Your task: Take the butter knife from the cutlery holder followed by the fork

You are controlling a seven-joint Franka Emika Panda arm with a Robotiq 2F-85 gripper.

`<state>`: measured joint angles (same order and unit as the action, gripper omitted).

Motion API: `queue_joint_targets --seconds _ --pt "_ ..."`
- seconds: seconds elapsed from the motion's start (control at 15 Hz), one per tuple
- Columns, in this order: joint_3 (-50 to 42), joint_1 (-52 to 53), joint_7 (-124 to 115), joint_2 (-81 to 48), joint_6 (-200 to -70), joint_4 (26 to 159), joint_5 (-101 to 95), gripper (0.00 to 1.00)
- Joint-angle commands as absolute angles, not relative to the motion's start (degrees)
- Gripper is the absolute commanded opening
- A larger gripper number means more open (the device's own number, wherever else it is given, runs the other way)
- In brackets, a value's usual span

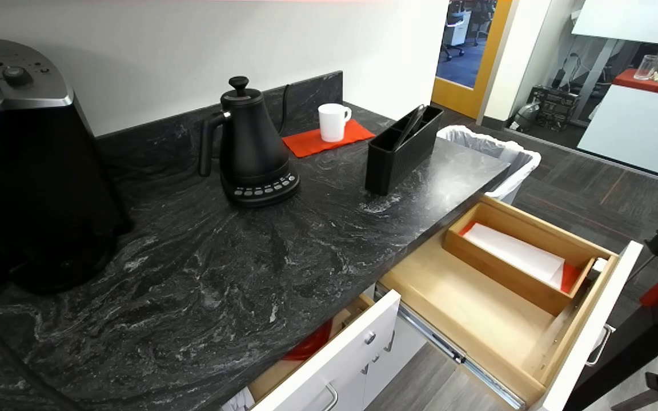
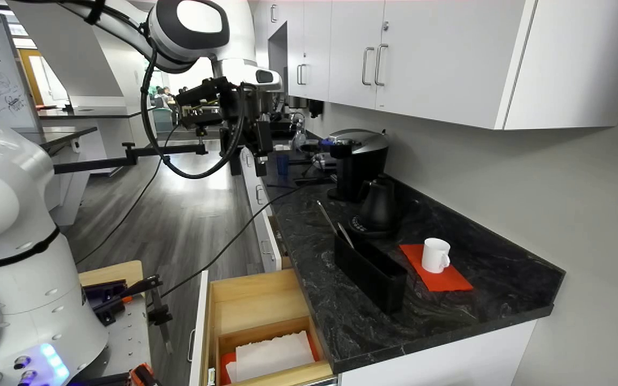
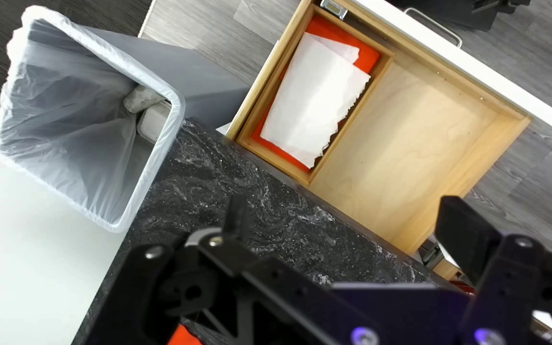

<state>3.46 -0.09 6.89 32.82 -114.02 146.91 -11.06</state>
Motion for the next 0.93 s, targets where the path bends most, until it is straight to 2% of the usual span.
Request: queue_joint_targets --seconds 0.0,0.87 --pt "2.69 0.8 6.49 32.77 -113.8 146.79 -11.5 1.0" --pt "2.93 0.46 7.18 19.38 -133.0 144.86 -15.67 1.0"
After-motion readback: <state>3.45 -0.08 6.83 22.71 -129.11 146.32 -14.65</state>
